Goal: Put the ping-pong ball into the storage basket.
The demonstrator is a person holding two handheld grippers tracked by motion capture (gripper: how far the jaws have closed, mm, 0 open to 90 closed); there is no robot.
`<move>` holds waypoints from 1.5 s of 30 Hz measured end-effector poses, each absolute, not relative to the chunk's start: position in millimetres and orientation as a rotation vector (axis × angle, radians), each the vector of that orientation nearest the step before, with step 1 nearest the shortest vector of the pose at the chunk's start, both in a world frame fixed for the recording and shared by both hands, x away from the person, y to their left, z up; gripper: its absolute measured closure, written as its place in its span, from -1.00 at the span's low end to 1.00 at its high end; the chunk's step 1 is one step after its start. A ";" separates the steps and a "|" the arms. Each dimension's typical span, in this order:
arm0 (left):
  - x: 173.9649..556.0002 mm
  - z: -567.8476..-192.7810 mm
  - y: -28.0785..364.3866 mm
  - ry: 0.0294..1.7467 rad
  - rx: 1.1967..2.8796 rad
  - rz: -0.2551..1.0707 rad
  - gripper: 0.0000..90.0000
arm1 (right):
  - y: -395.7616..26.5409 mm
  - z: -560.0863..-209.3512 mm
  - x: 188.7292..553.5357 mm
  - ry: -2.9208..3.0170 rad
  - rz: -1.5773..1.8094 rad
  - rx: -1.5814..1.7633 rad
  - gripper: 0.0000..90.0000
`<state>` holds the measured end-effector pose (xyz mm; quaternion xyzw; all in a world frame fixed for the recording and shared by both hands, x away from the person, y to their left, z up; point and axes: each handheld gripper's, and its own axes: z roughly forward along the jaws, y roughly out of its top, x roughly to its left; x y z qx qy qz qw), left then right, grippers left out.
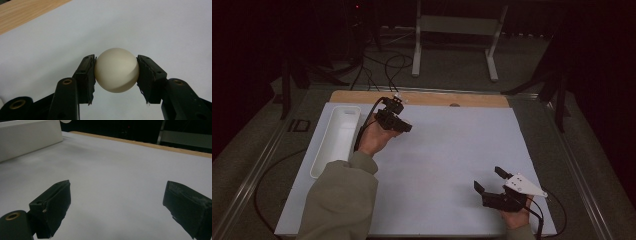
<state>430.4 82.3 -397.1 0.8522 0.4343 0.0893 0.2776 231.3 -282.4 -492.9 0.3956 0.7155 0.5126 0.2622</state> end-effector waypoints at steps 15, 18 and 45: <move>428.5 -393.2 88.3 1.182 2.278 0.250 0.14 | -282.8 -492.3 231.0 1.928 1.387 1.075 -0.84; 427.6 -392.2 89.4 1.181 2.277 0.253 0.14 | -282.8 -492.4 231.1 1.929 1.386 1.074 -0.84; 424.2 -384.9 101.7 1.206 2.256 0.268 0.14 | -282.6 -492.7 231.6 1.934 1.385 1.074 -0.84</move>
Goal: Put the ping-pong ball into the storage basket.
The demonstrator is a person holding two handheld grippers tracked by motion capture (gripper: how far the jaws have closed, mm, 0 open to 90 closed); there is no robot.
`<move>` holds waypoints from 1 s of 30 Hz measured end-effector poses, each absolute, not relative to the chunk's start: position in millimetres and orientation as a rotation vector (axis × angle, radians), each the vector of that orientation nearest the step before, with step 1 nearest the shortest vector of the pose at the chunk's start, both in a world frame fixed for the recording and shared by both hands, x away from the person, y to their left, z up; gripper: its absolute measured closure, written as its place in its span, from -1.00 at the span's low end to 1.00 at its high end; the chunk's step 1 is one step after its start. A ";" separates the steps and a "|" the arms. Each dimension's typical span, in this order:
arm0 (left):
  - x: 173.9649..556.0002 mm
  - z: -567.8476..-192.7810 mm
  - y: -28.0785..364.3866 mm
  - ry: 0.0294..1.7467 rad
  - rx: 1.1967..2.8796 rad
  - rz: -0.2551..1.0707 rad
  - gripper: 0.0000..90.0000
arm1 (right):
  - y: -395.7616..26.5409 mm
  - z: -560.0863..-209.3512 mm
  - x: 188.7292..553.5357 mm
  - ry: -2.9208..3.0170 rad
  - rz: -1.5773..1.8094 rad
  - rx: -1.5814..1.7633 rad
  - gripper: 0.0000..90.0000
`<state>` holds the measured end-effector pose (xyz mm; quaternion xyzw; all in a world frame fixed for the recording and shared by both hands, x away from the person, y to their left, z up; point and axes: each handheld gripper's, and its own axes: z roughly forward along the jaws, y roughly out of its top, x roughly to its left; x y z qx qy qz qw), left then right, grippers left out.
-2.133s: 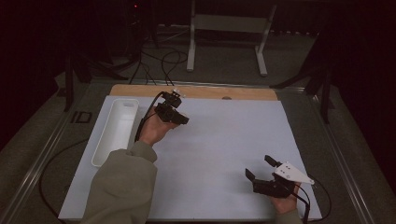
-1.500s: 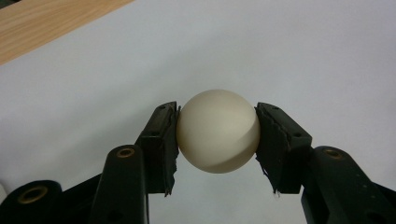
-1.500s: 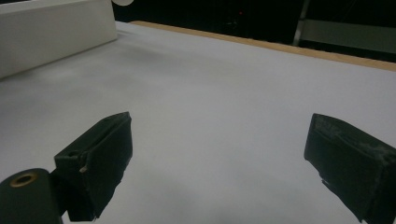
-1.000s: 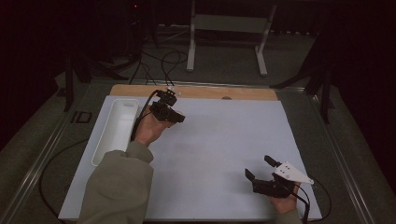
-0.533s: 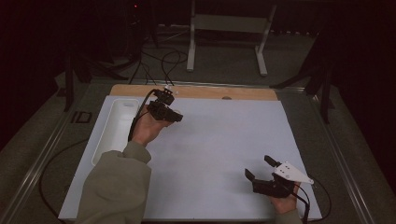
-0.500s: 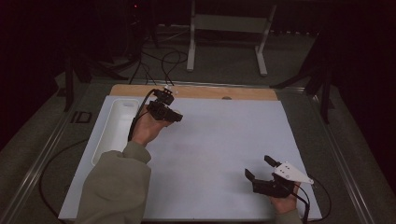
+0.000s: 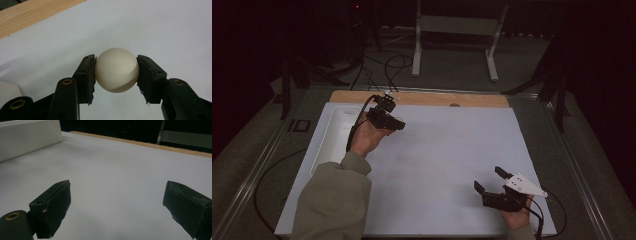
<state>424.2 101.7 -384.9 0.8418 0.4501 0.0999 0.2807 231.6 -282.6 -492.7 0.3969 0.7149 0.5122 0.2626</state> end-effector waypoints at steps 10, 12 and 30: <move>423.1 -382.8 104.1 1.212 2.257 0.272 0.14 | -282.7 -492.8 231.6 1.934 1.385 1.075 -0.84; 422.5 -382.5 104.6 1.215 2.250 0.273 0.14 | -282.6 -492.8 231.6 1.935 1.385 1.076 -0.84; 419.2 -377.5 113.0 1.227 2.248 0.290 0.14 | -282.4 -492.8 231.5 1.936 1.384 1.074 -0.84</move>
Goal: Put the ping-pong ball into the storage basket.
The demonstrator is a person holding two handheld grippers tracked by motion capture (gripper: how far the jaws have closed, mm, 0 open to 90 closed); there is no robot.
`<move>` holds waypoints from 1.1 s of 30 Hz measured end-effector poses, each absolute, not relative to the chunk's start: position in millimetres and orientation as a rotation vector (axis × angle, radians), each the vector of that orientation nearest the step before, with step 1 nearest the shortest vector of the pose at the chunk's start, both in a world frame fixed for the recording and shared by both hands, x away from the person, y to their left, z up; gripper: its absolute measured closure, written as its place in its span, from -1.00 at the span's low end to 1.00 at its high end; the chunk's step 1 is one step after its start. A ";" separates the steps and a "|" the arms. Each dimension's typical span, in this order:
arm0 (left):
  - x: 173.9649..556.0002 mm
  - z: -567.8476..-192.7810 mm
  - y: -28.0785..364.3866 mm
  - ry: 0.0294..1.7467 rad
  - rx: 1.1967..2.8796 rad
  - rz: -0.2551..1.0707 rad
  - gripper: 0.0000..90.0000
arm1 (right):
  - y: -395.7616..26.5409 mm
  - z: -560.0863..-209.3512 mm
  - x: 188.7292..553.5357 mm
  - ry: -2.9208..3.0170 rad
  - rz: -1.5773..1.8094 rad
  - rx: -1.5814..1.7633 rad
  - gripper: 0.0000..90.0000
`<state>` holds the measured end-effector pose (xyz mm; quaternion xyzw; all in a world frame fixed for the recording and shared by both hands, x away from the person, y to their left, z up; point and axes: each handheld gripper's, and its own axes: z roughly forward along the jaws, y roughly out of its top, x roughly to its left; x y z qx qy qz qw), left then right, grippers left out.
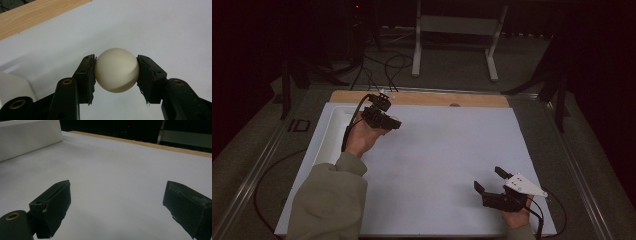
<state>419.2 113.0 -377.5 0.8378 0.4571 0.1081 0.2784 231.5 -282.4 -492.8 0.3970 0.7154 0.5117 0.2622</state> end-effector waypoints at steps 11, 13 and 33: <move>416.4 -373.6 120.8 1.240 2.242 0.304 0.14 | -282.2 -493.0 231.4 1.938 1.383 1.075 -0.84; 416.2 -373.3 121.8 1.241 2.244 0.304 0.14 | -282.2 -493.0 231.4 1.938 1.383 1.075 -0.84; 411.9 -369.4 131.1 1.245 2.236 0.318 0.14 | -281.6 -493.5 231.5 1.942 1.381 1.075 -0.84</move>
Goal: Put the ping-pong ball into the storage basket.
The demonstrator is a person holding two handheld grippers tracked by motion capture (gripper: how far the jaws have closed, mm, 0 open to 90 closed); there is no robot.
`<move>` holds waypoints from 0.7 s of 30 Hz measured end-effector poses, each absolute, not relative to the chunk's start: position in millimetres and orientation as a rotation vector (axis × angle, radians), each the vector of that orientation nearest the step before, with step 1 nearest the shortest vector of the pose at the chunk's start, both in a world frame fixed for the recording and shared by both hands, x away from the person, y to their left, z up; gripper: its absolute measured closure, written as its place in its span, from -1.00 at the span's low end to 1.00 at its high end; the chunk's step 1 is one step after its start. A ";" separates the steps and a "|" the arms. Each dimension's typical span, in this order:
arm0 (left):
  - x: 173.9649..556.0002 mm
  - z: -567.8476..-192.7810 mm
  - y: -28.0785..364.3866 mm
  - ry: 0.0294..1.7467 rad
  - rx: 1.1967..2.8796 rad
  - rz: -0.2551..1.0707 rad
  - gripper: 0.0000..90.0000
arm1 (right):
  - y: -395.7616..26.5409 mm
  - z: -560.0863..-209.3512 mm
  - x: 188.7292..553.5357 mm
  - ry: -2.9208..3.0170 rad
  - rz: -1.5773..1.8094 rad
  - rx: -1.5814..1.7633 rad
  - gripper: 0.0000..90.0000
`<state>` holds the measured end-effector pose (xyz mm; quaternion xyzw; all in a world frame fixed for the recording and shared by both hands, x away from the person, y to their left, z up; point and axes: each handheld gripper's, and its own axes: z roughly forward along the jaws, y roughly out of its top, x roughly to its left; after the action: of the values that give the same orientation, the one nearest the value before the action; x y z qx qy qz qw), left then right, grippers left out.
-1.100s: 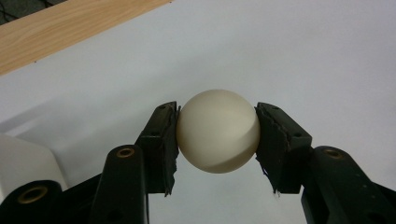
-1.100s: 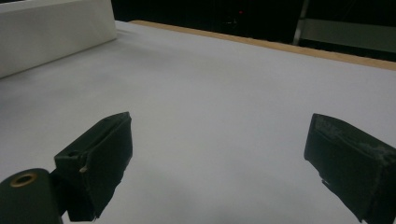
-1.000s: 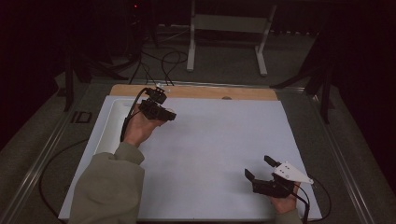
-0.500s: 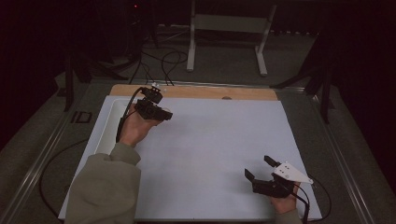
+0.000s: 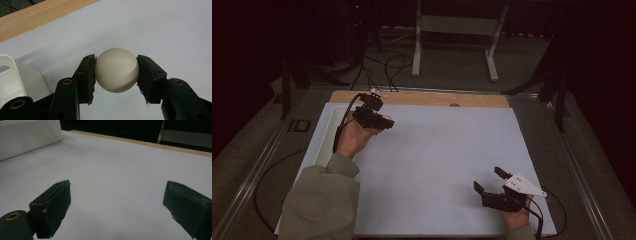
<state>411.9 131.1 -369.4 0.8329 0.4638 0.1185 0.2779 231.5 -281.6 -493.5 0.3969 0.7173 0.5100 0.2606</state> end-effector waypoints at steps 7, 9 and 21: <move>411.4 -369.9 134.9 1.248 2.237 0.318 0.14 | -281.4 -493.9 231.7 1.944 1.379 1.073 -0.84; 411.1 -369.8 135.7 1.249 2.236 0.319 0.14 | -281.4 -493.9 231.7 1.944 1.379 1.073 -0.84; 408.2 -369.1 147.1 1.269 2.224 0.327 0.14 | -281.4 -494.0 231.5 1.944 1.376 1.074 -0.84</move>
<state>408.2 147.1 -369.1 0.8279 0.4725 0.1218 0.2766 231.5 -281.4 -494.0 0.3968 0.7183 0.5084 0.2611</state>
